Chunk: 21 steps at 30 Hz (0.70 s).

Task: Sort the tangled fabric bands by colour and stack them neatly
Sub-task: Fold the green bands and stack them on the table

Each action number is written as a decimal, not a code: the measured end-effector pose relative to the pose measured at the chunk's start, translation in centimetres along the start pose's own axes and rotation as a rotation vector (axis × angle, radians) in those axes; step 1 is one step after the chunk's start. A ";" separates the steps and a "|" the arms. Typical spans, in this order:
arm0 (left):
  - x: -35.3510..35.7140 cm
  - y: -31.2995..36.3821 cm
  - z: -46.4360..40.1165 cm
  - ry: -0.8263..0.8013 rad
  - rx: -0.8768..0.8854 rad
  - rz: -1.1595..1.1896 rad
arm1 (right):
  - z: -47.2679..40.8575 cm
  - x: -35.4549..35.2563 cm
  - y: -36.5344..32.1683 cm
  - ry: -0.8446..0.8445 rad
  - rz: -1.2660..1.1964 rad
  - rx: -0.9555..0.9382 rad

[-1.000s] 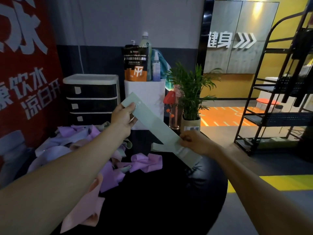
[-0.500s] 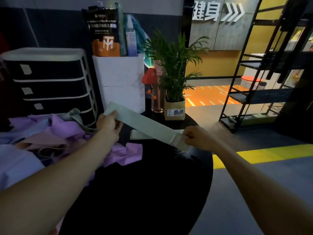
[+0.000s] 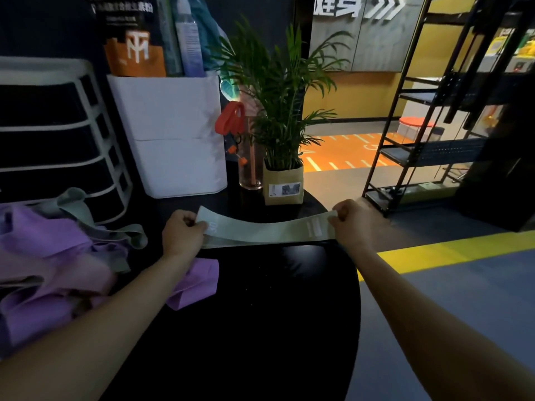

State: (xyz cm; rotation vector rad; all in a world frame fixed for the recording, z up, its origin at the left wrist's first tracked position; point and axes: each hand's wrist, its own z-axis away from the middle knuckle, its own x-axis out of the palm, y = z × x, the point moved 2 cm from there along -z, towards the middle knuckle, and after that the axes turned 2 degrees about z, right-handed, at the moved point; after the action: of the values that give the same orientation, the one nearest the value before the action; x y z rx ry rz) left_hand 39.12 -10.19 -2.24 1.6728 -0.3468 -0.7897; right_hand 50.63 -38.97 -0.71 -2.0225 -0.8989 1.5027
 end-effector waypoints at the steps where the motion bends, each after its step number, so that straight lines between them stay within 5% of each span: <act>1: 0.1 0.0 0.2 0.002 0.037 -0.060 | -0.2 0.4 0.2 0.004 0.001 0.003; 6: 0.1 -0.3 1.0 0.014 0.098 -0.213 | -0.6 1.9 1.1 -0.005 -0.006 0.034; 13: -0.2 -1.0 1.1 -0.036 0.160 -0.267 | 0.9 2.5 -0.4 0.001 0.242 -0.184; 21: -0.9 -2.7 2.3 -0.146 0.295 -0.226 | 5.9 6.7 -5.5 -0.289 0.083 -0.422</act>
State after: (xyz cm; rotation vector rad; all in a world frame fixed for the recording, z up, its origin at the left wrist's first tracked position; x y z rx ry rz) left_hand 36.45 -10.66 -4.71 1.9584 -0.3952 -1.0735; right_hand 45.00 -30.42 -2.95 -2.1812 -1.3595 1.8041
